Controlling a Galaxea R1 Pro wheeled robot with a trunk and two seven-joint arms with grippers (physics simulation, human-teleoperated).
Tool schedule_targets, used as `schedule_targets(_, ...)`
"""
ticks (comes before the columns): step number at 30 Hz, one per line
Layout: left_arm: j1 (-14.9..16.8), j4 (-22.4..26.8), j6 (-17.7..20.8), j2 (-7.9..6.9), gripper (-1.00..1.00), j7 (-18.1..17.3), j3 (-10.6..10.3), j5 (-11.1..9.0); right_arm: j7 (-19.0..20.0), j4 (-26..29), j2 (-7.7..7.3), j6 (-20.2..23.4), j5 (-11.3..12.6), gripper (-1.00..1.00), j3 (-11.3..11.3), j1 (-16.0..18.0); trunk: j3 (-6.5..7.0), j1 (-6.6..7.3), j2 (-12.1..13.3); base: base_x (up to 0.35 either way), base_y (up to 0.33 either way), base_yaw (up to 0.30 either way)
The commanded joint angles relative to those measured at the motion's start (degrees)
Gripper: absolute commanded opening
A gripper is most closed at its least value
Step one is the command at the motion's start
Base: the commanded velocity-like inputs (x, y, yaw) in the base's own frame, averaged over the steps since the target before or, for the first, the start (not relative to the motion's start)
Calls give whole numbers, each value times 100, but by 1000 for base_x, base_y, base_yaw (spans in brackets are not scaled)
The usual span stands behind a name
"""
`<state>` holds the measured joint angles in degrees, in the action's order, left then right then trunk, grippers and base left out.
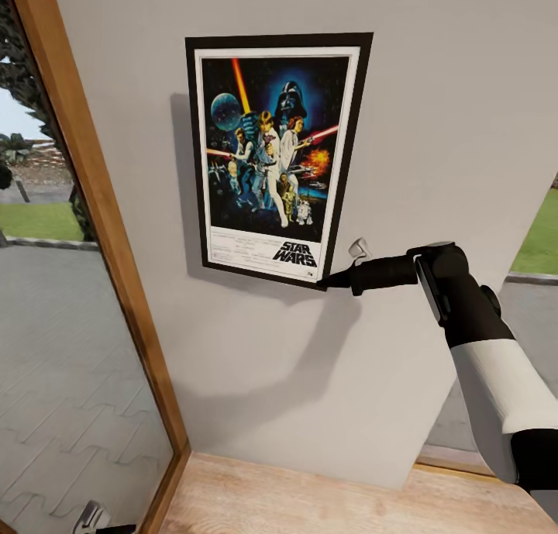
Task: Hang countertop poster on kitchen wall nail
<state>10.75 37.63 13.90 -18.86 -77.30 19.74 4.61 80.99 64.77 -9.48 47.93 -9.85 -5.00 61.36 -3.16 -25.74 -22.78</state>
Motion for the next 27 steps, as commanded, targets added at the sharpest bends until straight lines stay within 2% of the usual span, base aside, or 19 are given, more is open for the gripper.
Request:
schedule_targets(1,6,8,60,6,100,-40,30,49,48,4,-1,59,-43,-100,-1,8,-14,-4,-14,12,0,0)
schedule_targets(12,6,8,60,6,100,-40,30,49,48,2,-1,59,-43,-100,-1,8,-14,-4,-14,5,0,0)
schedule_targets(19,6,8,60,6,100,-40,30,49,48,7,-4,59,-43,-100,-1,8,-14,-4,-14,140,0,0)
schedule_targets(27,6,8,60,6,100,-40,30,49,48,17,-8,59,-43,-100,-1,8,-14,-4,-14,28,0,0)
